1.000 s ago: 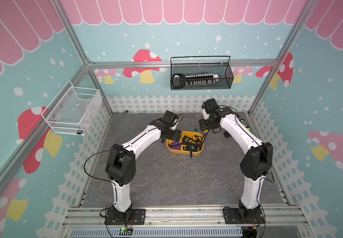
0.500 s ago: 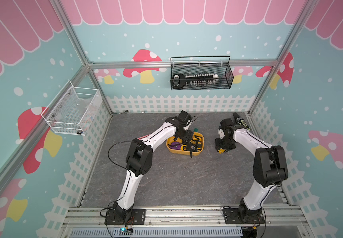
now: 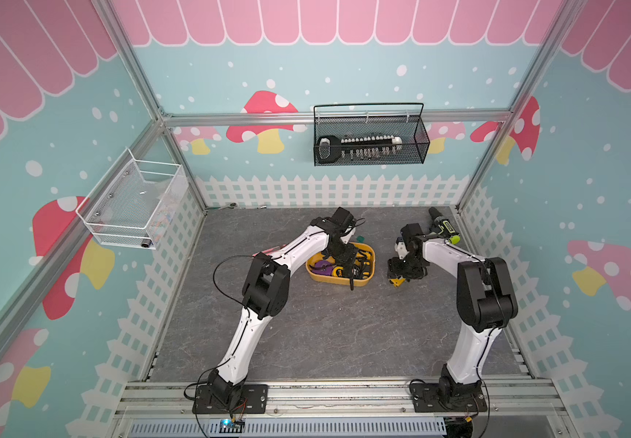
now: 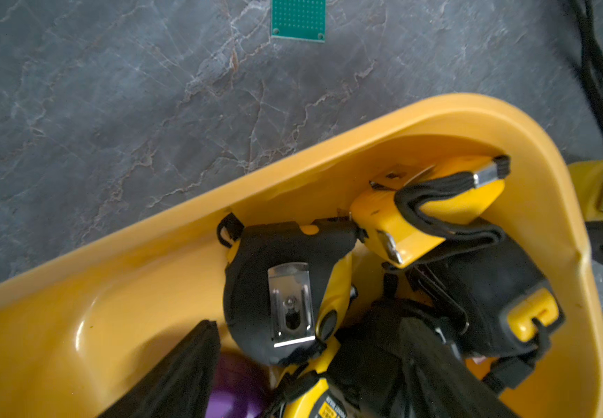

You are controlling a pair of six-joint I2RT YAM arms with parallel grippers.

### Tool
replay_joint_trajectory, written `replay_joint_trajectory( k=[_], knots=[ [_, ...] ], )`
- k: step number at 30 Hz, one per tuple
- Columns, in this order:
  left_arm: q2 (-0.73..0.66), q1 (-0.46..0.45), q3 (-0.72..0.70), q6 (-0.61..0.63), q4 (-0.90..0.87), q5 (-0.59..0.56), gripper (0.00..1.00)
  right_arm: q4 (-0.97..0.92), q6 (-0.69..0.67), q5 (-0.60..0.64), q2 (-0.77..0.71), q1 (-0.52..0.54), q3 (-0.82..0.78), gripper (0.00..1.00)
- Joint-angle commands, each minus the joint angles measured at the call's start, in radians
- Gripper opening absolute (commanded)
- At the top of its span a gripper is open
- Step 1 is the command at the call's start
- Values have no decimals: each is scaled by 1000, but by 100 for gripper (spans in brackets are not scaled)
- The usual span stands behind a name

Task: Take the tape measure out of the storage box
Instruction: Place the tape measure at the center of the board, then pick up the tape measure from the storage box.

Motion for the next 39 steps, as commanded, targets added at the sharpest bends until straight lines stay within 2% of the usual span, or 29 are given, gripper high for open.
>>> replay_joint_trajectory(
  k=[1, 6, 12, 18, 28, 31, 39],
  knots=[
    [58, -3, 27, 27, -48, 15, 82, -14, -9, -14, -66, -12, 14, 78],
    [95, 8, 55, -8, -84, -79, 81, -49, -21, -24, -120, -17, 68, 81],
    [70, 59, 18, -86, -89, -119, 80, -54, -19, -68, -152, -16, 88, 82],
    [33, 99, -43, -105, -87, -127, 78, -47, -17, -99, -152, -17, 80, 84],
    [-67, 66, -81, -90, -26, -108, 80, -33, -9, -96, -164, -17, 61, 87],
    [-76, 47, -48, -82, -27, -108, 81, -29, -11, -93, -166, -17, 62, 87],
    [2, 17, 9, -75, -64, -102, 81, -27, -16, -95, -161, -17, 56, 88]
  ],
)
